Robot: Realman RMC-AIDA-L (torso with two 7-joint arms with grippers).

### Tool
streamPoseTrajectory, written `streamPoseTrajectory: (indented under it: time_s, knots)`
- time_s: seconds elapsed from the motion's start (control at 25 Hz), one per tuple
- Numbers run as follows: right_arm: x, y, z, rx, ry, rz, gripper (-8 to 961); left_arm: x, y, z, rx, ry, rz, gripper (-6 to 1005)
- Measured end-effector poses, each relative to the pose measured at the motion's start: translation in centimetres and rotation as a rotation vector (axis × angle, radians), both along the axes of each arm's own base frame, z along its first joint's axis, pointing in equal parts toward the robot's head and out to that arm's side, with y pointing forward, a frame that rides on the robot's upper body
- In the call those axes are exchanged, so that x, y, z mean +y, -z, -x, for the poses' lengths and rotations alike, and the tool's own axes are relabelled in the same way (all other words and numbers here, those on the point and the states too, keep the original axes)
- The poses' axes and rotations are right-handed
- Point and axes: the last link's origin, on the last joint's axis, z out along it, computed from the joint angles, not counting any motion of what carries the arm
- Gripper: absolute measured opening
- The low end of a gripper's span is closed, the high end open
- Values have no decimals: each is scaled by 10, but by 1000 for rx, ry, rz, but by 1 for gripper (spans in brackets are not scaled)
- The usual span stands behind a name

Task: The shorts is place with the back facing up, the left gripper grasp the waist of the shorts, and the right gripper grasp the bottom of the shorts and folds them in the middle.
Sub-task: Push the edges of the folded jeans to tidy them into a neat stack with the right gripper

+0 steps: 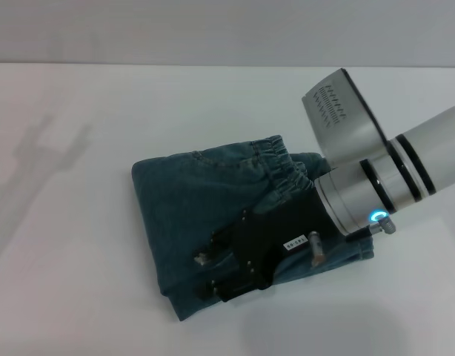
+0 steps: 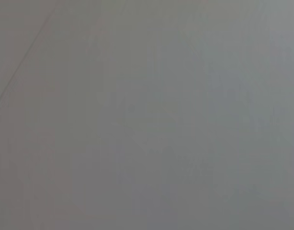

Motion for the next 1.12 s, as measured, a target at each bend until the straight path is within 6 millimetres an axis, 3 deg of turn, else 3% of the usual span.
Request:
streamPoseTrajectory:
  time_s: [0.32, 0.84, 1.12]
  knots:
    - [5, 10, -9, -55, 28, -36, 553, 0, 2, 1, 7, -4, -4, 855]
    - [-3, 21, 0, -65, -11, -1, 554, 5, 2, -2, 13, -4, -4, 854]
    - [-1, 29, -5, -112, -6, -32, 554, 7, 2, -4, 20, 1, -7, 854]
